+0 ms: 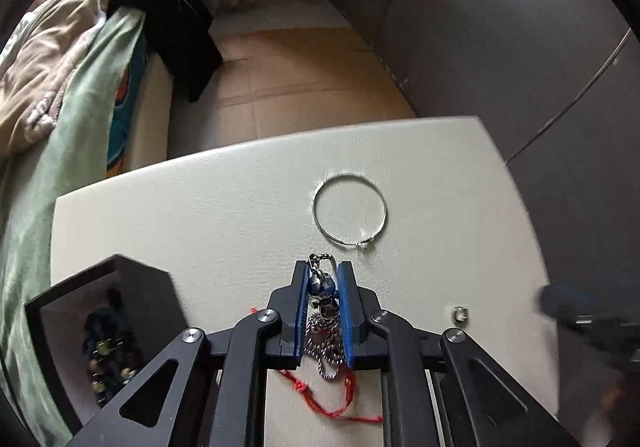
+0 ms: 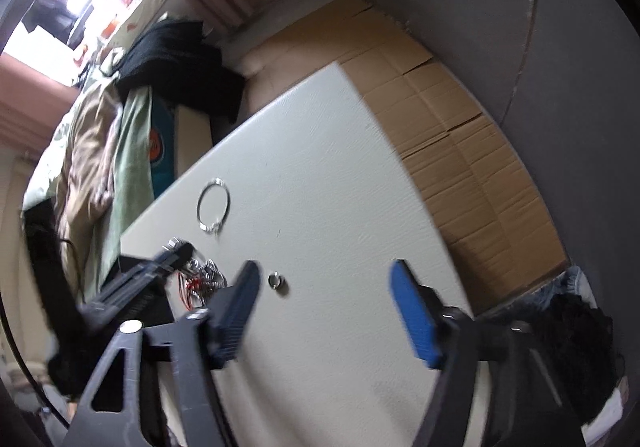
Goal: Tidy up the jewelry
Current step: 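Grasp the silver chain with red string with the left gripper, then carry the chain into the box with the left while the right drops the small ring in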
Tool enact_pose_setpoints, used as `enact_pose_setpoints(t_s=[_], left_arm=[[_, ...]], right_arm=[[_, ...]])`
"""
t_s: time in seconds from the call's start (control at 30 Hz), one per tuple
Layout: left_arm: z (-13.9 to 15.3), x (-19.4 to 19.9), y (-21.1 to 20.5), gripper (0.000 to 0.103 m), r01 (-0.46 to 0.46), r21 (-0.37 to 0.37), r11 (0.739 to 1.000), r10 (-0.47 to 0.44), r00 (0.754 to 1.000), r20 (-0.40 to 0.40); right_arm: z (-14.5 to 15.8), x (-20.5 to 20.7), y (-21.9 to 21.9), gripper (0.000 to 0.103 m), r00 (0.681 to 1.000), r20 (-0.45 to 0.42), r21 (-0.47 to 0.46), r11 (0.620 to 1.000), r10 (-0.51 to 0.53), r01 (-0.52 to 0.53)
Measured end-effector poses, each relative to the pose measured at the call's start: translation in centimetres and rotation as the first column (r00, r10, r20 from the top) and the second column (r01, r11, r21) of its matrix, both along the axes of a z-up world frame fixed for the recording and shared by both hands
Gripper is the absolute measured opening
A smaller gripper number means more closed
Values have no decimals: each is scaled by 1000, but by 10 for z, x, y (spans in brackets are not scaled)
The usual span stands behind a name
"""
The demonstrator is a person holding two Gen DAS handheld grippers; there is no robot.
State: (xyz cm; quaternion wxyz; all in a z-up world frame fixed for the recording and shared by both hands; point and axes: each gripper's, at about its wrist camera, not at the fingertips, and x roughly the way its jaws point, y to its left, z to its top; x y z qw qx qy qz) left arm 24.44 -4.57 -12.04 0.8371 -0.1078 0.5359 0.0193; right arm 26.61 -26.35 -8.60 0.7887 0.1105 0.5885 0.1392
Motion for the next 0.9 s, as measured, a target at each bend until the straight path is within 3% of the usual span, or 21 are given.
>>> enact_pose_setpoints(t_s=[0.07, 0.43, 0.6, 0.8, 0.9], left_arm=[[11, -7, 2, 14, 9, -10, 1000, -9, 1000, 29], [78, -35, 29, 14, -11, -11, 1000, 12, 984, 180], [99, -46, 49, 14, -40, -22, 999, 44, 976, 215], [123, -57, 63, 14, -55, -26, 998, 60, 964, 258], [135, -62, 65, 14, -56, -25, 998, 61, 958, 281]], right_arm=[[-5, 0, 7, 48, 1000, -6, -5, 1000, 25, -25], [-17, -9, 57, 43, 980, 24, -120, 974, 198, -194], [-27, -7, 74, 33, 971, 23, -204, 952, 239, -229], [-28, -16, 95, 32, 953, 55, -371, 893, 297, -257], [-28, -22, 104, 22, 945, 58, -411, 870, 322, -271]])
